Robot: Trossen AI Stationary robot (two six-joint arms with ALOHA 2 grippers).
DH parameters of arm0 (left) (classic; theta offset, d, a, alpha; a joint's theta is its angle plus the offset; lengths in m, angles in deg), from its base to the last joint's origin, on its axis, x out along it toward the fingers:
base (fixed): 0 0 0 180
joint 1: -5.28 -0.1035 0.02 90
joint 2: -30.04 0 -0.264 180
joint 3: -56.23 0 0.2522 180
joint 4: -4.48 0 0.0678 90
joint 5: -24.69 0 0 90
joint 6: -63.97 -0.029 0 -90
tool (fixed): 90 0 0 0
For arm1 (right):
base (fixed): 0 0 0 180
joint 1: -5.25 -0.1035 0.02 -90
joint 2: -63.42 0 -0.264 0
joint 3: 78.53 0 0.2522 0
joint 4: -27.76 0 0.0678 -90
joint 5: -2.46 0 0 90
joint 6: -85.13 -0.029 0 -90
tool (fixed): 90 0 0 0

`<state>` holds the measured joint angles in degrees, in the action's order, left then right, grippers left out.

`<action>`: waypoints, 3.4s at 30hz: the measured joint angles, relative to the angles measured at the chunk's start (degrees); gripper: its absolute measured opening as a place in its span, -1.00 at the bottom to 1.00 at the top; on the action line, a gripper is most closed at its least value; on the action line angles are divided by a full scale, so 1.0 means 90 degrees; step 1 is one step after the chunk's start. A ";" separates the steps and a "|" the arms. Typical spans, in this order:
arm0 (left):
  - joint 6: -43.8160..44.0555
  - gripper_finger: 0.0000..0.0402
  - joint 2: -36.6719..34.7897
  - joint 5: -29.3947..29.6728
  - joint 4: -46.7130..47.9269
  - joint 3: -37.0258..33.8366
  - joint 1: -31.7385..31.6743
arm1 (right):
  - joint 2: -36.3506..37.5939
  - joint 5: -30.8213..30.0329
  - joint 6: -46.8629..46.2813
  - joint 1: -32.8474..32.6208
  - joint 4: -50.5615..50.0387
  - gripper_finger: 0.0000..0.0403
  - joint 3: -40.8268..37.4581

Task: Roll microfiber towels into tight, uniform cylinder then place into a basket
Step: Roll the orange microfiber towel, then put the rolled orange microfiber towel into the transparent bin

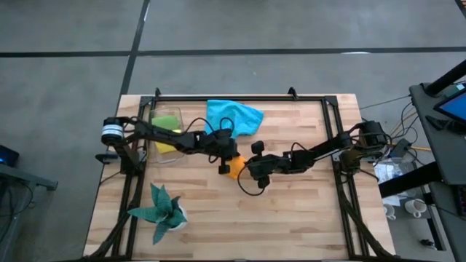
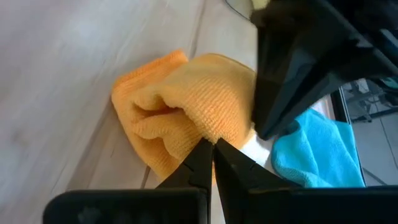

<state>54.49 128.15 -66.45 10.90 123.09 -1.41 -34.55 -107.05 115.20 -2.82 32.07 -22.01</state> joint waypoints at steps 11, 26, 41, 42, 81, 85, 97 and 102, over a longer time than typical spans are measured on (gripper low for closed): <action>0.0189 -1.00 -0.0382 -0.0034 0.0057 -0.0151 0.0355 | 0.0000 -0.0073 0.0013 0.0024 -0.0028 -0.96 -0.0002; 0.0859 -1.00 0.0062 -0.0046 -0.1256 -0.1071 0.0404 | -0.0002 -0.0166 -0.0118 0.0024 -0.0029 -0.96 -0.0002; 0.1022 -1.00 0.0678 -0.0044 -0.2070 -0.1225 0.0412 | 0.0538 -0.1412 -0.1157 -0.0019 -0.0795 -0.21 -0.0005; 0.1022 -1.00 0.0676 -0.0045 -0.2070 -0.1230 0.0412 | 0.0685 -0.1525 -0.1295 -0.0017 -0.1025 -0.16 -0.0018; -0.0363 0.00 -0.0319 0.1436 0.2197 0.0688 0.2058 | 0.2278 -0.0076 -0.2766 0.0010 0.0866 -0.04 -0.1847; -0.0425 0.37 0.0130 0.1814 0.2635 0.1164 0.2030 | 0.2414 -0.0222 -0.2695 0.0010 0.0954 -0.04 -0.1992; -0.0730 0.63 0.0995 0.1841 0.3564 0.1827 0.1651 | 0.2611 -0.0196 -0.2835 0.0007 0.1024 -0.04 -0.2074; -0.1059 0.63 0.1153 0.1726 0.3591 0.1801 0.1559 | 0.2557 -0.0172 -0.2798 0.0007 0.1120 -0.04 -0.2071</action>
<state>44.97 138.52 -50.92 43.22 139.30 12.62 -11.54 -108.60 90.02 -2.76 42.14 -40.65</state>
